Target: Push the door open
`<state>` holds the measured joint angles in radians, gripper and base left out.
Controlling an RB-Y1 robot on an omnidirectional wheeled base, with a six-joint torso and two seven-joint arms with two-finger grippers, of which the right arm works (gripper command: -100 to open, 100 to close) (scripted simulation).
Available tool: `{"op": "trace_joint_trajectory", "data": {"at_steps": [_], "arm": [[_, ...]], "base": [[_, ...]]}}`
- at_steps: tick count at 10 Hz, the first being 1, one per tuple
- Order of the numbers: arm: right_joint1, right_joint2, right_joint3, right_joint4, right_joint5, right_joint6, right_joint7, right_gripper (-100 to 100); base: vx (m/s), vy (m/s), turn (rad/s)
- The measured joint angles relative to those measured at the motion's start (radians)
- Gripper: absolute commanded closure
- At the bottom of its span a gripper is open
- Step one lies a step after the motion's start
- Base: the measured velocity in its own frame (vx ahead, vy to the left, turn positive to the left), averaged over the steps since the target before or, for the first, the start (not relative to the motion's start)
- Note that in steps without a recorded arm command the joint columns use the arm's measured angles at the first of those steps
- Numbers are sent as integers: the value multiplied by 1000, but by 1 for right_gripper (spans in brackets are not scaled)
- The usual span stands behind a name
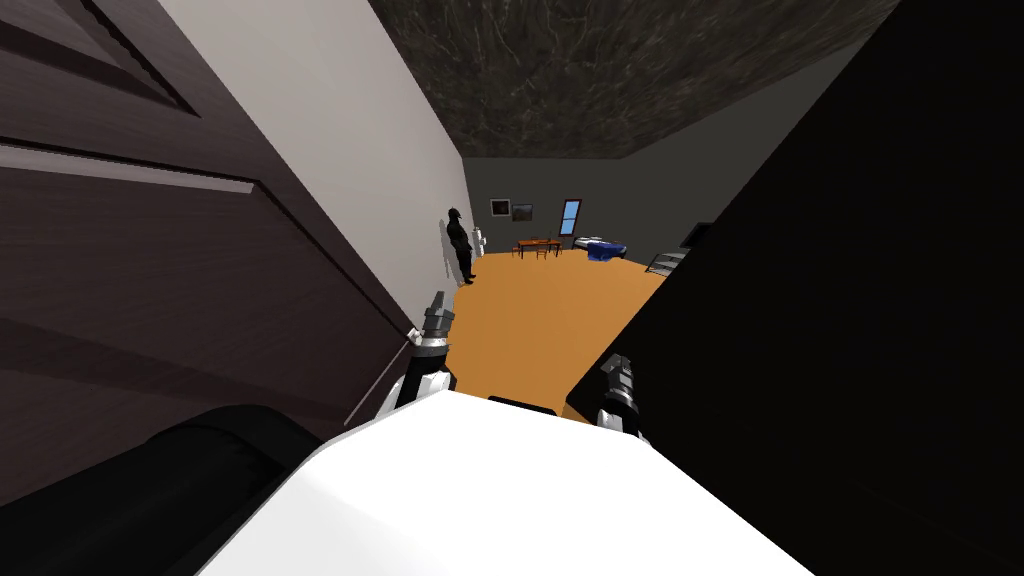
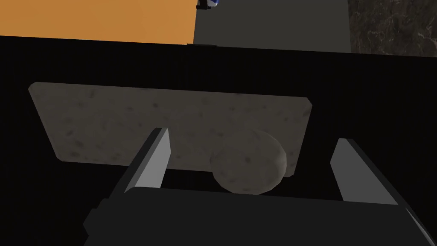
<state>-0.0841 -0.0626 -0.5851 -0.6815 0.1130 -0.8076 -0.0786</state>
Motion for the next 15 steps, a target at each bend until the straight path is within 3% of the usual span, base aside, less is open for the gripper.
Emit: {"op": "trace_joint_trajectory", "data": {"at_steps": [6,7,9,10,13,15], "arm": [[0,1,2,3,1,5,0,100],[-6,-3,-5,25,-3,0,3,100],[0,-3,-21,18,-10,8,8,100],[11,2,-29,-13,-13,25,8,100],[-19,-26,-72,48,-35,-1,20,100],[-8,-19,-79,12,-38,12,22,100]], "base": [[5,6,-3],[196,10,-48],[183,-9,-43],[214,-39,-44],[188,-28,-39],[91,-28,-26]]}}
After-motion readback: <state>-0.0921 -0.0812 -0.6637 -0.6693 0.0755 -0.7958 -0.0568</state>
